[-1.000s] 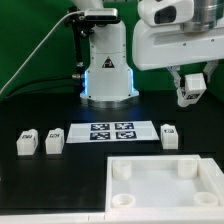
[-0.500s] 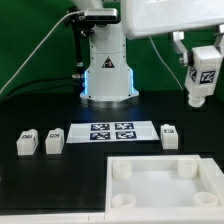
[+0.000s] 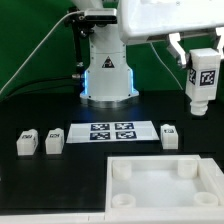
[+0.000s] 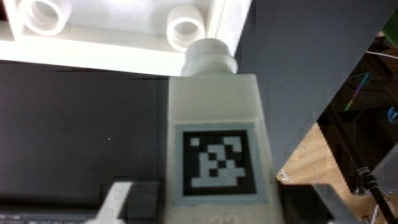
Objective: Assemble one leg
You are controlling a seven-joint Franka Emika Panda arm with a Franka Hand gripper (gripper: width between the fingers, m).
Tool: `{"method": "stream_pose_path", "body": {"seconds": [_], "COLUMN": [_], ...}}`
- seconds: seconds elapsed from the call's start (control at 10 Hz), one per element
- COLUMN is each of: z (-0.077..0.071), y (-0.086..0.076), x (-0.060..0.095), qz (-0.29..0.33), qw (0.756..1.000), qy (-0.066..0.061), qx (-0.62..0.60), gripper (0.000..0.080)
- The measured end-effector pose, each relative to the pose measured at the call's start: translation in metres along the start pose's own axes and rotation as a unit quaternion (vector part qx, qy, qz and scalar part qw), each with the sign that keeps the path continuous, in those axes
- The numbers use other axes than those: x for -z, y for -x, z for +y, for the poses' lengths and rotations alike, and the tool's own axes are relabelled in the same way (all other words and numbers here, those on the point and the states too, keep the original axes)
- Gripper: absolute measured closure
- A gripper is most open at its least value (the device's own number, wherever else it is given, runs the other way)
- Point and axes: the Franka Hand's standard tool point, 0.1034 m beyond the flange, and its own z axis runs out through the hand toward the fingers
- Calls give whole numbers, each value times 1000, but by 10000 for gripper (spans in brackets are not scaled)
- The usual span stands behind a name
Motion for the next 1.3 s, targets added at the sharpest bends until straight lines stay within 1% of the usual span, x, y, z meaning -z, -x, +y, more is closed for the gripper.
{"method": "stream_pose_path", "body": {"seconds": [0.1,0.3,0.4,0.5,0.6,0.7,0.8,1.1,1.3], "z": [14,25,27,27,27,25,23,23,20], "y": [-14,-38,-39,-39,-34,-23,-14,2,8], "x": [-20,-50,-64,-70,-76,-87,-93,-105,-111], "qz": [21,52,60,58,55,44,35,21,15], "qw": [1000,999,998,998,998,999,999,1000,1000], "qy": [4,5,5,4,3,0,-1,-3,-5], "qx": [3,11,11,9,9,8,8,7,7], "gripper": [506,506,506,506,506,506,506,506,506]}}
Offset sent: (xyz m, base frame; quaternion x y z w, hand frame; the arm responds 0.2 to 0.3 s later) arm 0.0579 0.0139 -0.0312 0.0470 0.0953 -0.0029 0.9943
